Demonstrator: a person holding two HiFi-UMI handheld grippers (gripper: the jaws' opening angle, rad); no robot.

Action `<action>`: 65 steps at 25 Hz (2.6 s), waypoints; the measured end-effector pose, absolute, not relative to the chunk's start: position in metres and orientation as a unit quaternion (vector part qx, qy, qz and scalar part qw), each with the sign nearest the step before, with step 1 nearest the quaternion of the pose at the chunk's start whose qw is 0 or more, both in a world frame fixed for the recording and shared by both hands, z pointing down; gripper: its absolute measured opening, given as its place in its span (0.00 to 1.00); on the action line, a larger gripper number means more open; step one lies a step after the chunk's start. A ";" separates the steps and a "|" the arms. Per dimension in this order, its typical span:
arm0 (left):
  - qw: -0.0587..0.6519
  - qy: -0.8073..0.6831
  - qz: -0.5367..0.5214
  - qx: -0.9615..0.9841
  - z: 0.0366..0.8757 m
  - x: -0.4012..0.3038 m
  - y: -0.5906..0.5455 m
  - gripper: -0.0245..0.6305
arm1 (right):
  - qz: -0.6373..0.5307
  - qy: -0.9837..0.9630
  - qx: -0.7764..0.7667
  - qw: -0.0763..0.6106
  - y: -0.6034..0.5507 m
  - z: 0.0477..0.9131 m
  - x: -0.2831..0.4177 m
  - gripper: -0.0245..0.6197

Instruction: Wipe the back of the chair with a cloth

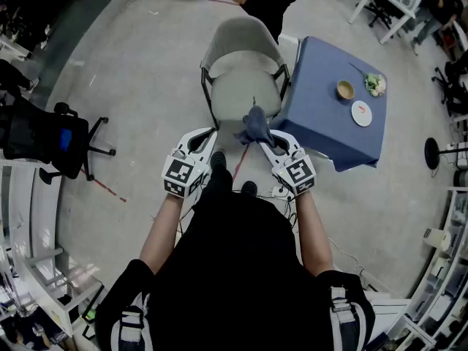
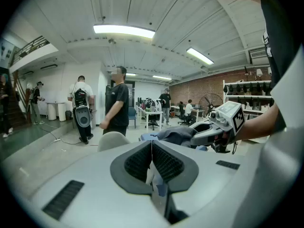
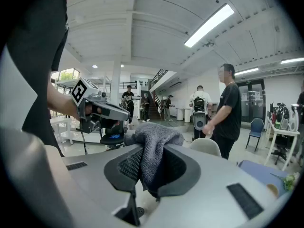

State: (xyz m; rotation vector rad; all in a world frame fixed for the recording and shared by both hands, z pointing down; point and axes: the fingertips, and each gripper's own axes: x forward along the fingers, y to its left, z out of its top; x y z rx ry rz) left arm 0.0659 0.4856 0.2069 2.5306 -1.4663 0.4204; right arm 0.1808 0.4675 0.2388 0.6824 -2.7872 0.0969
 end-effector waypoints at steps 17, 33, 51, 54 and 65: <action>0.095 -0.503 0.140 0.848 0.209 0.062 0.481 0.07 | 0.043 -0.960 0.241 0.138 0.462 0.248 0.180 0.17; 0.092 -0.523 0.144 0.835 0.208 0.064 0.475 0.07 | 0.046 -0.958 0.252 0.127 0.441 0.249 0.194 0.17; 0.112 -0.507 0.132 0.844 0.225 0.005 0.400 0.07 | 0.063 -0.944 0.281 0.158 0.376 0.265 0.148 0.17; 0.123 -0.508 0.127 0.843 0.232 -0.016 0.378 0.07 | 0.061 -0.943 0.278 0.170 0.359 0.269 0.130 0.17; 0.142 -0.498 0.125 0.846 0.249 -0.078 0.297 0.07 | 0.055 -0.937 0.282 0.199 0.279 0.283 0.071 0.17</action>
